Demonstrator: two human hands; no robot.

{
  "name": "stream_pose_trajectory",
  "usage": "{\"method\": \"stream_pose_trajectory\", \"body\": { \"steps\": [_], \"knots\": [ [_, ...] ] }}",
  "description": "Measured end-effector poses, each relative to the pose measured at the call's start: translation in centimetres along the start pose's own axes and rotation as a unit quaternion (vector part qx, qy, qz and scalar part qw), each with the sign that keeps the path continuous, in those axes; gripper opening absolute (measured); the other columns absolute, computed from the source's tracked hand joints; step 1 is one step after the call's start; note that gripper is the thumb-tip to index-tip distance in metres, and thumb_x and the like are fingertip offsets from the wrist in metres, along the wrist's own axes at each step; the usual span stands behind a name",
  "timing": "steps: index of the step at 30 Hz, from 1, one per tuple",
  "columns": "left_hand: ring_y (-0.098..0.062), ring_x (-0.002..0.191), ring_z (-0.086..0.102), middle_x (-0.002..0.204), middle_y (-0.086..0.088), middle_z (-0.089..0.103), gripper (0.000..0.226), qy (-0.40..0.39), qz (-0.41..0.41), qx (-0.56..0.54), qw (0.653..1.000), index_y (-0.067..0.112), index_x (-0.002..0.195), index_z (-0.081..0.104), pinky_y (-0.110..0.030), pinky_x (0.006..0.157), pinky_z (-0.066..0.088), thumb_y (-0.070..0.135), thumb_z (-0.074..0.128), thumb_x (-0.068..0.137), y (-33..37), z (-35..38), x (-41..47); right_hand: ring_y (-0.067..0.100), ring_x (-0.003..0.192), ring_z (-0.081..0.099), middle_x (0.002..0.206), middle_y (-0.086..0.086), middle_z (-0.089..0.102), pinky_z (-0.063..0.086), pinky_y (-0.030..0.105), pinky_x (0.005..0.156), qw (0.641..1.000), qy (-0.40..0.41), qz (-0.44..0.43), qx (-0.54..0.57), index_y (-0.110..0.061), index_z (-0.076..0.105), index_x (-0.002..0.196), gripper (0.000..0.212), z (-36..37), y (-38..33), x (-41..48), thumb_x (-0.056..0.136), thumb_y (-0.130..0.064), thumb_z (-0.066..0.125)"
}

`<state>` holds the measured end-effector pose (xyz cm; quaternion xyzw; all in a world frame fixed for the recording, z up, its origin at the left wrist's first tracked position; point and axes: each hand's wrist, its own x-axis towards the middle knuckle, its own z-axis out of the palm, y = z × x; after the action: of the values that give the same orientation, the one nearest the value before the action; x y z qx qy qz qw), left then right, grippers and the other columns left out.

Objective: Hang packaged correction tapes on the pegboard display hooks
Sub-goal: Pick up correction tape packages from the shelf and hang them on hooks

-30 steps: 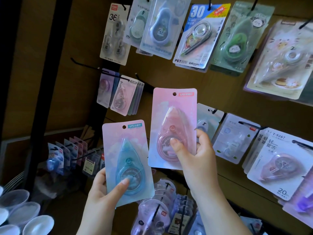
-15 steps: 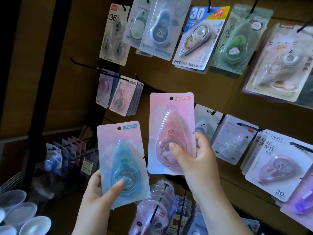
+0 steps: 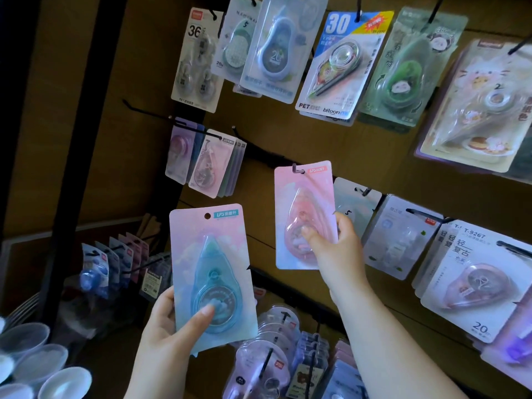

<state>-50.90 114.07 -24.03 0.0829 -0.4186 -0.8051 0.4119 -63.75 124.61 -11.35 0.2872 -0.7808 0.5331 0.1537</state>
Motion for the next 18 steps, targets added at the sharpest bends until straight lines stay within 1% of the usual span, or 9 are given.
{"method": "stream_pose_trajectory", "body": {
  "steps": [1,3,5,7,9,11,13,16,18],
  "knots": [
    [-0.021,0.077,0.070,0.089,-0.008,0.071,0.060,-0.012,0.008,0.006,1.000,0.025,0.091,0.060,-0.024,0.056,0.059,0.037,0.090,0.040,0.1,-0.2,0.0,0.017,0.110,0.051,0.119,0.001,0.051,0.048,0.026,0.081,1.000,0.016,0.002,0.002,-0.017,0.041,0.130,0.048,0.3,0.3,0.5,0.086,-0.026,0.059],
    [-0.018,0.073,0.071,0.082,-0.003,0.074,0.092,-0.018,0.008,0.021,1.000,0.026,0.090,0.062,-0.022,0.054,0.058,0.052,0.086,0.004,0.3,-0.4,0.1,0.020,0.116,0.051,0.125,0.005,0.051,0.051,0.027,0.081,0.999,0.033,0.016,-0.002,-0.017,0.041,0.131,0.046,0.8,0.9,1.3,0.088,-0.025,0.056],
    [-0.018,0.072,0.071,0.081,-0.003,0.074,0.099,-0.029,0.003,0.016,0.999,0.025,0.090,0.063,-0.021,0.052,0.057,0.055,0.084,-0.001,0.6,-0.4,0.3,0.020,0.117,0.050,0.132,0.008,0.046,0.051,0.023,0.074,0.999,0.019,0.032,-0.012,-0.016,0.036,0.133,0.047,1.1,1.2,1.4,0.089,-0.021,0.054],
    [-0.017,0.071,0.072,0.081,-0.002,0.074,0.097,-0.039,0.012,0.010,0.999,0.026,0.090,0.063,-0.020,0.051,0.056,0.053,0.085,-0.001,1.0,-0.3,0.4,0.020,0.127,0.041,0.146,0.007,0.032,0.047,0.029,0.090,0.999,0.000,0.041,-0.022,-0.018,0.026,0.140,0.057,1.4,1.3,0.7,0.090,-0.019,0.053],
    [-0.015,0.071,0.072,0.080,-0.001,0.075,0.093,-0.056,0.023,0.004,0.998,0.027,0.088,0.064,-0.019,0.050,0.055,0.052,0.086,0.001,1.4,0.0,0.6,0.018,0.137,0.028,0.151,0.001,0.022,0.034,0.031,0.105,0.999,0.002,0.010,-0.036,-0.021,0.023,0.142,0.061,1.4,0.9,-0.9,0.089,-0.022,0.054],
    [-0.013,0.069,0.072,0.079,0.000,0.075,0.091,-0.078,0.033,0.002,0.996,0.027,0.091,0.062,-0.018,0.050,0.054,0.043,0.090,0.006,1.6,0.6,0.8,0.012,0.133,0.032,0.142,-0.002,0.033,0.034,0.019,0.097,0.999,-0.008,-0.033,-0.022,-0.026,0.033,0.134,0.050,1.2,0.3,-2.5,0.089,-0.027,0.054],
    [-0.012,0.069,0.072,0.079,-0.001,0.074,0.084,-0.095,0.034,0.009,0.995,0.026,0.096,0.057,-0.019,0.050,0.054,0.025,0.091,0.018,1.6,1.5,1.0,0.004,0.114,0.049,0.123,-0.011,0.047,0.042,0.007,0.081,0.995,-0.071,-0.038,0.051,-0.035,0.041,0.116,0.029,0.7,-1.1,-3.7,0.088,-0.032,0.050],
    [-0.011,0.070,0.071,0.078,0.005,0.075,0.062,-0.129,0.034,0.028,0.991,0.024,0.101,0.052,-0.019,0.052,0.054,0.011,0.077,0.045,1.7,3.0,1.5,-0.005,0.087,0.062,0.098,-0.013,0.065,0.050,0.013,0.075,0.974,-0.165,-0.033,0.149,-0.030,0.053,0.098,0.019,-0.4,-3.4,-3.6,0.086,-0.041,0.045],
    [-0.011,0.072,0.071,0.080,0.004,0.075,0.052,-0.156,0.038,0.039,0.986,0.022,0.103,0.051,-0.020,0.054,0.055,0.008,0.068,0.056,2.1,4.1,1.7,0.010,0.085,0.066,0.092,0.002,0.070,0.054,0.031,0.079,0.984,-0.138,-0.048,0.101,-0.014,0.059,0.090,0.022,-0.7,-4.1,-2.6,0.091,-0.032,0.047]
  ]
}}
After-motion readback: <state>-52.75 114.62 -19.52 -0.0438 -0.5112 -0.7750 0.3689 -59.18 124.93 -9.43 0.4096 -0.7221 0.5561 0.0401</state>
